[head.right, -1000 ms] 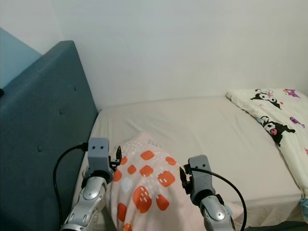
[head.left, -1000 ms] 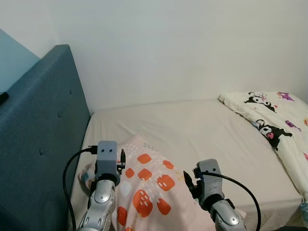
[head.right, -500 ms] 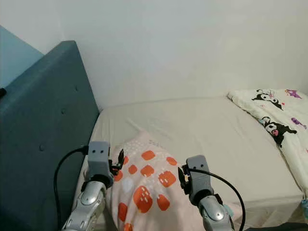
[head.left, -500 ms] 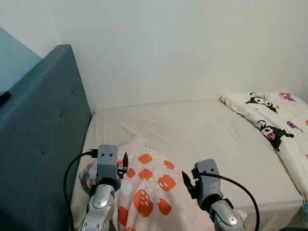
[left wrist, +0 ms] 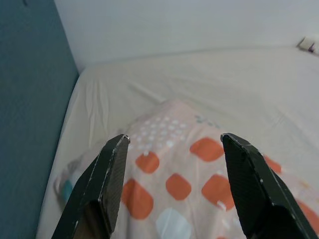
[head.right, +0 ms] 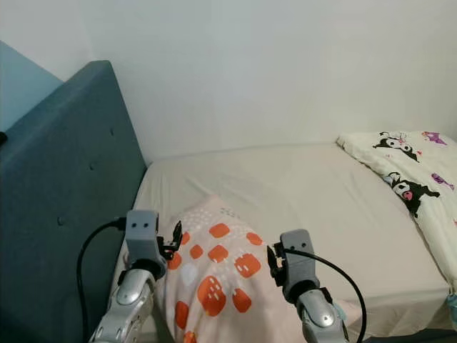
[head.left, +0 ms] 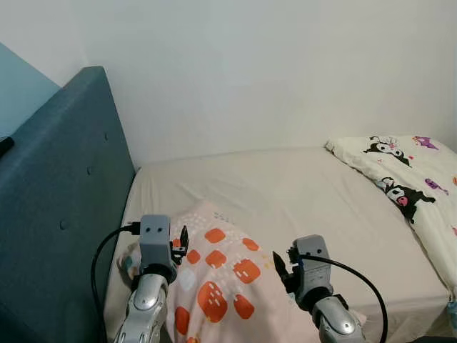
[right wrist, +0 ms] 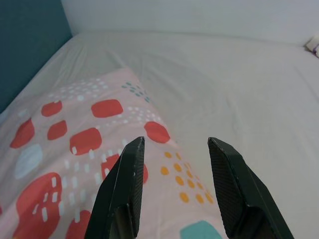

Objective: Clean up the room

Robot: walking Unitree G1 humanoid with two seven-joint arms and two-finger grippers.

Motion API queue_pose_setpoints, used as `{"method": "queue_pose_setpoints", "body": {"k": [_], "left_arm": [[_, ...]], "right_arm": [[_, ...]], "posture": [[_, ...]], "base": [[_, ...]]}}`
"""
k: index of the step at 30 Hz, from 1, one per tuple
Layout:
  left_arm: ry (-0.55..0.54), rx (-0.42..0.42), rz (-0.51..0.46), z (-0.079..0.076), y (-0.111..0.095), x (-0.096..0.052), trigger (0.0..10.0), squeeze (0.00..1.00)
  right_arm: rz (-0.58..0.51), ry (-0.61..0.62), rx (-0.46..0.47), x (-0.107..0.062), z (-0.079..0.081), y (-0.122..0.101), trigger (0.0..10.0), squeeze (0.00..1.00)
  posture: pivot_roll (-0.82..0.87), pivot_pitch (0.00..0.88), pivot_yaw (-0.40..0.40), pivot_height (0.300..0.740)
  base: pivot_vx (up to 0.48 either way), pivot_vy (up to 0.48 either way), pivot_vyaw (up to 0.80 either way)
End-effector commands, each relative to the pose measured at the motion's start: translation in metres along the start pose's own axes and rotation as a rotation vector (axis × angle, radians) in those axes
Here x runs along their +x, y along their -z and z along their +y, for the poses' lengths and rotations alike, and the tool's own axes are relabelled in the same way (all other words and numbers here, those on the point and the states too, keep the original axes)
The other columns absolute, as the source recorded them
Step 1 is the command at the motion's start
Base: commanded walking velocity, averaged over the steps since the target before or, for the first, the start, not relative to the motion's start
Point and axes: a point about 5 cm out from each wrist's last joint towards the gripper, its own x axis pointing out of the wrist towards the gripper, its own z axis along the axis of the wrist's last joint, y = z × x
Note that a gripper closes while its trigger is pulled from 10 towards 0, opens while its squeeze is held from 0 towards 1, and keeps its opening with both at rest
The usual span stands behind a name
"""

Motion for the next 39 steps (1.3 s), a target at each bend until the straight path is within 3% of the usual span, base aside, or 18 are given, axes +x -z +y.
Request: {"method": "queue_pose_setpoints", "body": {"k": [1,17,34,37,38,39], "left_arm": [[-0.001,0.010,0.015,0.001,0.002,-0.002,10.0,0.00],[-0.001,0.048,0.021,0.007,0.002,-0.004,10.0,0.00],[0.021,0.015,0.021,0.002,0.004,-0.012,10.0,0.00],[0.035,0.026,0.056,0.003,0.011,-0.012,10.0,0.00],[0.048,0.033,0.104,0.003,0.021,-0.014,10.0,0.00],[0.048,0.033,0.104,0.003,0.021,-0.014,10.0,0.00]], "right_arm": [[-0.004,0.000,-0.004,0.001,-0.001,0.001,10.0,0.00],[-0.003,0.029,-0.002,0.002,-0.003,0.000,10.0,0.00],[0.031,-0.001,0.016,0.000,0.002,0.007,10.0,0.00],[0.126,-0.021,-0.003,0.002,0.005,0.021,10.0,0.00],[0.219,-0.039,-0.008,0.002,0.006,0.036,10.0,0.00],[0.219,-0.039,-0.008,0.002,0.006,0.036,10.0,0.00]], "posture": [[-0.13,0.000,0.002,0.740],[-0.13,0.000,0.002,0.740],[-0.12,0.000,0.005,0.740],[-0.12,0.000,0.008,0.740],[-0.12,0.000,0.008,0.740],[-0.12,0.000,0.008,0.740]], "base": [[0.000,0.000,0.00],[0.000,0.000,0.00],[0.000,0.000,0.00],[0.000,0.000,0.00],[0.000,0.000,0.00],[0.000,0.000,0.00]]}}
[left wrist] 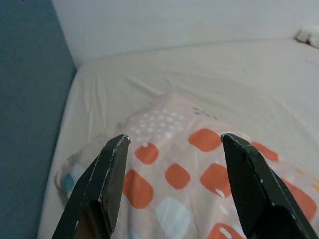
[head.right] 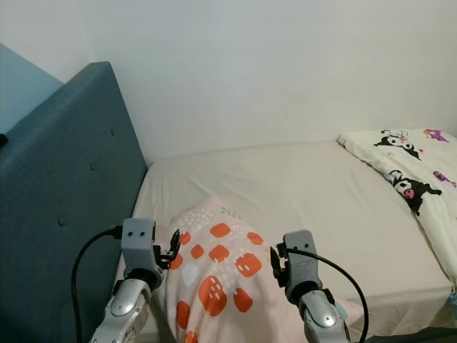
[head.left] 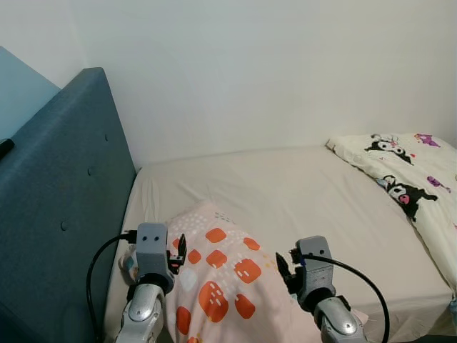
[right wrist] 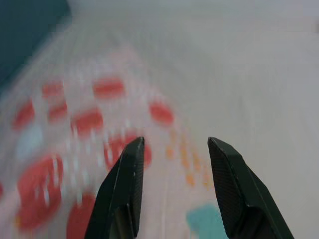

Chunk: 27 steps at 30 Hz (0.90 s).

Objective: Clean up the room

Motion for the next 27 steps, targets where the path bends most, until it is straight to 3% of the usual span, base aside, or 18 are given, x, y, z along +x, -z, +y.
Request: {"method": "queue_pose_setpoints", "body": {"k": [1,2,3,4,5,6,7,9,15,21,27], "left_arm": [[0.011,0.018,0.065,0.001,0.013,-0.004,10.0,0.00],[0.029,0.047,0.196,0.003,0.041,-0.010,10.0,0.00],[0.029,0.047,0.196,0.003,0.041,-0.010,10.0,0.00],[0.059,0.087,0.331,0.005,0.067,-0.021,10.0,0.00],[0.059,0.087,0.331,0.005,0.067,-0.021,10.0,0.00],[0.089,0.117,0.455,0.006,0.089,-0.033,10.0,0.00],[0.089,0.117,0.455,0.006,0.089,-0.033,10.0,0.00],[0.099,0.111,0.565,0.008,0.108,-0.047,10.0,0.00],[0.036,0.060,0.636,0.014,0.118,-0.053,10.0,0.00],[-0.063,0.026,0.740,0.027,0.133,-0.063,10.0,0.00],[-0.077,0.005,0.751,0.029,0.134,-0.063,10.0,0.00]], "right_arm": [[0.087,-0.020,-0.007,-0.001,0.004,0.015,10.0,0.00],[0.200,-0.038,-0.023,-0.002,0.008,0.035,10.0,0.00],[0.200,-0.038,-0.023,-0.002,0.008,0.035,10.0,0.00],[0.301,-0.059,-0.038,-0.003,0.011,0.053,10.0,0.00],[0.301,-0.059,-0.038,-0.003,0.011,0.053,10.0,0.00],[0.375,-0.090,-0.063,-0.006,0.016,0.067,10.0,0.00],[0.375,-0.090,-0.063,-0.006,0.016,0.067,10.0,0.00],[0.490,-0.118,-0.060,-0.009,0.021,0.087,10.0,0.00],[0.594,-0.086,-0.013,-0.011,0.020,0.102,10.0,0.00],[0.597,-0.048,-0.061,-0.009,0.015,0.106,10.0,0.00],[0.589,-0.030,-0.070,-0.008,0.011,0.106,10.0,0.00]], "posture": [[-0.12,0.000,0.008,0.740],[-0.12,0.000,0.008,0.740],[-0.12,0.000,0.008,0.740],[-0.13,0.000,0.016,0.740],[-0.13,0.000,0.016,0.740],[-0.13,0.000,0.021,0.740],[-0.13,0.000,0.021,0.740],[-0.13,0.000,0.025,0.740],[-0.12,0.000,0.016,0.740],[-0.12,0.000,0.012,0.740],[-0.12,0.000,0.012,0.740]], "base": [[0.000,0.000,0.00],[0.000,0.000,0.00],[0.000,0.000,0.00],[0.000,0.000,0.00],[0.000,0.000,0.00],[0.000,0.000,0.00],[0.000,0.000,0.00],[0.000,0.000,0.00],[0.000,0.000,0.00],[0.000,0.000,0.00],[0.000,0.000,0.00]]}}
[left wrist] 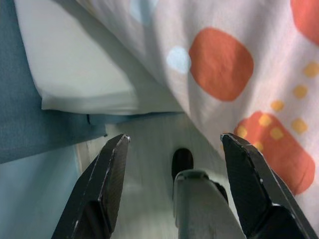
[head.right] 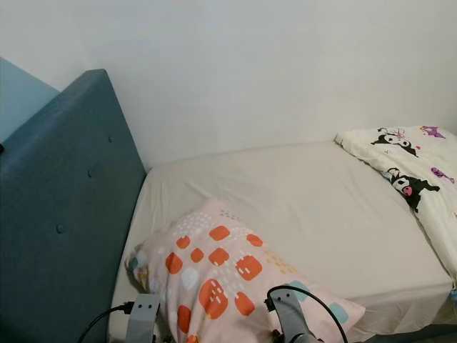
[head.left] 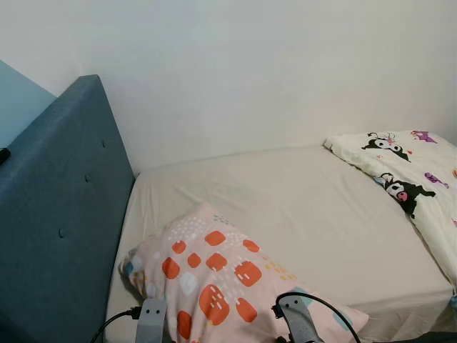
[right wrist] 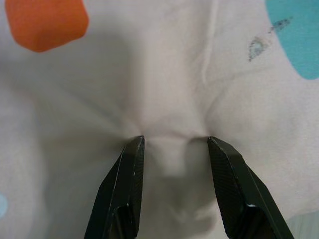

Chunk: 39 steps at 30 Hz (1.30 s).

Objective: Clean up the room

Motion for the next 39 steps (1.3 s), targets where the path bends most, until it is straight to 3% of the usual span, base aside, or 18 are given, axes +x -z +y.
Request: {"method": "queue_pose_setpoints", "body": {"k": [1,7,22,28,39], "left_arm": [[-0.011,0.006,0.018,0.006,0.004,0.000,10.0,0.00],[0.004,0.026,0.026,0.003,0.006,0.000,10.0,0.00],[0.011,0.041,0.028,0.002,0.006,0.002,10.0,0.00],[0.048,0.123,0.023,-0.002,0.005,0.002,10.0,0.00],[0.034,0.106,0.011,-0.003,0.003,0.003,10.0,0.00]], "right_arm": [[-0.013,0.019,0.009,0.001,-0.003,-0.001,10.0,0.00],[-0.045,0.037,0.033,0.002,-0.005,-0.007,10.0,0.00],[-0.051,0.037,-0.010,0.004,-0.005,-0.009,10.0,0.00],[-0.050,0.043,-0.011,0.005,-0.005,-0.008,10.0,0.00],[-0.048,0.041,-0.030,0.005,-0.007,-0.005,10.0,0.00]], "posture": [[-0.12,0.000,0.013,0.740],[-0.12,0.000,0.017,0.740],[-0.12,0.000,0.020,0.740],[-0.12,0.000,0.023,0.740],[-0.12,0.000,0.020,0.740]], "base": [[0.000,0.000,0.00],[0.000,0.000,0.00],[0.000,0.000,0.00],[0.000,0.000,0.00],[0.000,0.000,0.00]]}}
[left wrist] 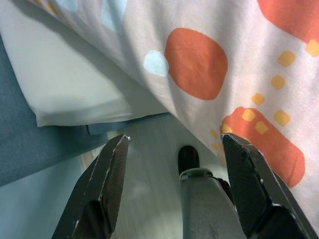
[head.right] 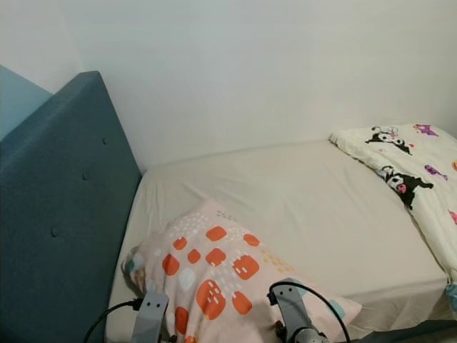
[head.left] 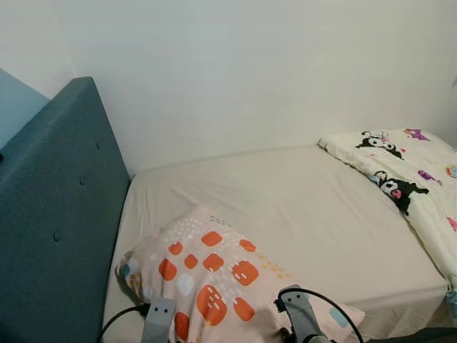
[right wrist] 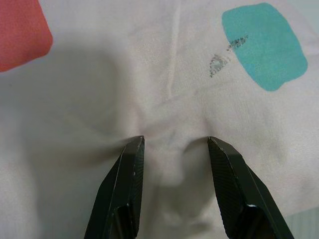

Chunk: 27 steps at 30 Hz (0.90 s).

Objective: Clean up the room

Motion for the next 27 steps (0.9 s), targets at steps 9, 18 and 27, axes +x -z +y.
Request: {"method": "queue_pose_setpoints", "body": {"k": [9,18,27], "left_arm": [[-0.017,0.004,0.006,0.0053,0.0036,-0.0008,10.0,0.00],[-0.013,0.004,0.010,0.0034,0.0053,-0.0010,10.0,0.00],[-0.016,0.002,0.009,0.0033,0.0058,-0.0011,10.0,0.00]], "right_arm": [[-0.001,-0.004,-0.009,0.0008,0.0014,-0.0004,10.0,0.00],[0.004,0.002,-0.010,0.0006,-0.0004,0.0010,10.0,0.00],[0.000,-0.007,-0.019,0.0009,0.0005,0.0000,10.0,0.00]], "posture": [[-0.12,0.000,0.023,0.740],[-0.12,0.000,0.017,0.740],[-0.12,0.000,0.011,0.740]], "base": [[0.000,0.000,0.00],[0.000,0.000,0.00],[0.000,0.000,0.00]]}}
